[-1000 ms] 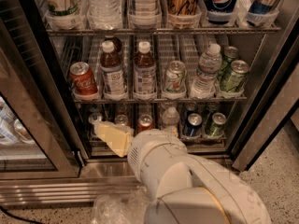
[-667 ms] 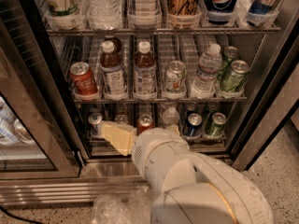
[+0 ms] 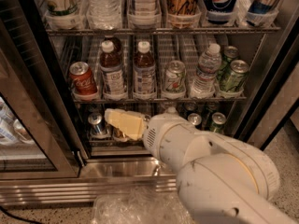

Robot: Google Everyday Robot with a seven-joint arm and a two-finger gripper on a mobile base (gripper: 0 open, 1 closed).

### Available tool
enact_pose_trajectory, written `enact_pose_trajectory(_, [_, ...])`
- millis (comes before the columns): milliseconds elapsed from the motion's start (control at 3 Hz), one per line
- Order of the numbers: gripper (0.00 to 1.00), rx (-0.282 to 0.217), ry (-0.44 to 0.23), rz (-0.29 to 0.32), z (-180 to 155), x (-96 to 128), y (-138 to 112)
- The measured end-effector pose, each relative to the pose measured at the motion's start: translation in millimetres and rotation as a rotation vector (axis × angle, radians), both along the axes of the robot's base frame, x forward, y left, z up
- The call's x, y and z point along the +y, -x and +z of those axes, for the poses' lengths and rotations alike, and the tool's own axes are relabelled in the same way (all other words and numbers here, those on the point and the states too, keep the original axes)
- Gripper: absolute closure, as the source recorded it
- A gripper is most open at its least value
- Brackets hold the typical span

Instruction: Pick blue plastic bottle from middle shelf of fridge

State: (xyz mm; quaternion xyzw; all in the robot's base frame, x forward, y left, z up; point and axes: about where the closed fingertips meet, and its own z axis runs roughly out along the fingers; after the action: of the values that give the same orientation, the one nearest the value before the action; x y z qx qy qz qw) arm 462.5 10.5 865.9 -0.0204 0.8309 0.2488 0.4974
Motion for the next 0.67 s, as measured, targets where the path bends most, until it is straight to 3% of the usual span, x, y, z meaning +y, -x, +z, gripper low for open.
enact_pose_trajectory(667, [0.00, -0.091, 0.069, 0.109, 14.5, 7.9, -42.6])
